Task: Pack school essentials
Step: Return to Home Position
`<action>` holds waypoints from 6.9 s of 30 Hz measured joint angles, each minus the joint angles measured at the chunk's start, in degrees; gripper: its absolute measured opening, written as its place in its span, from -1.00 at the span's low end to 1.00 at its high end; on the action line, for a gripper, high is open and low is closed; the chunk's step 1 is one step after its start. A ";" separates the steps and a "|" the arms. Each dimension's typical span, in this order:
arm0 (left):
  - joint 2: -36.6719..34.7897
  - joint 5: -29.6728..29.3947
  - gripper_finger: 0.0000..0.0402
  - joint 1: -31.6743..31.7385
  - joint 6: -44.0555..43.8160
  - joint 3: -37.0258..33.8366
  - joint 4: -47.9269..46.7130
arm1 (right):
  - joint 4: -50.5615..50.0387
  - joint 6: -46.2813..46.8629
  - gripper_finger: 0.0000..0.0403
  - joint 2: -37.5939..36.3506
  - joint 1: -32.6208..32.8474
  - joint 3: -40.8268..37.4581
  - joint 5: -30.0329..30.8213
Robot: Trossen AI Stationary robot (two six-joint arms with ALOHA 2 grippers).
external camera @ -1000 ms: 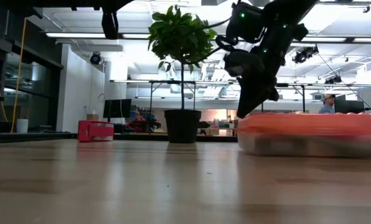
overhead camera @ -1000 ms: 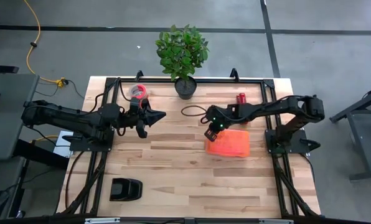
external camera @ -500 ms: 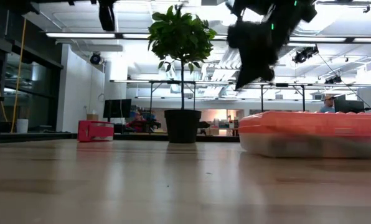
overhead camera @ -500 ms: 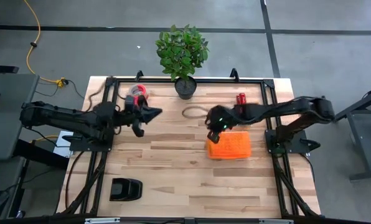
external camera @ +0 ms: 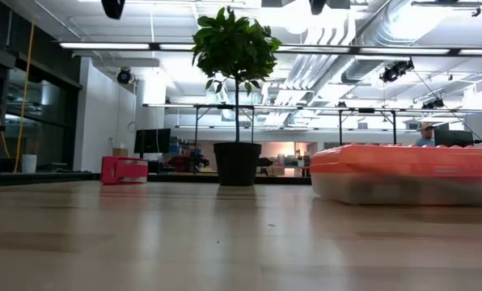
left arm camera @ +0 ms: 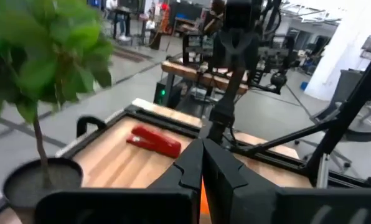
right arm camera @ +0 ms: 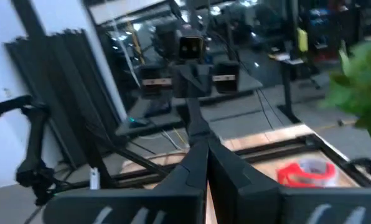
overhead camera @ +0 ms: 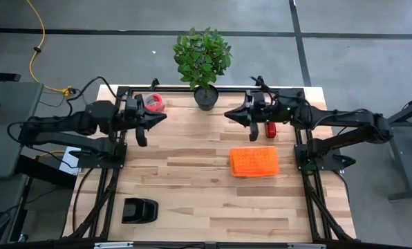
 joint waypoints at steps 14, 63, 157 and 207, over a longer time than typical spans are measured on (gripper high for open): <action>0.00 1.36 -1.00 -0.06 2.13 1.44 0.53 | -1.07 -1.46 -1.00 -0.86 0.01 0.00 -1.46; -37.83 7.35 -1.00 -0.08 -11.26 -43.94 10.64 | -14.42 2.28 -1.00 -3.74 0.14 -0.18 -4.43; -37.83 7.36 -1.00 -0.06 -11.39 -43.92 10.69 | -10.53 2.04 -1.00 -64.64 7.17 -54.90 16.73; -37.83 7.37 -1.00 -0.06 -11.41 -43.92 10.68 | -10.55 2.04 -1.00 -64.62 7.15 -54.90 16.75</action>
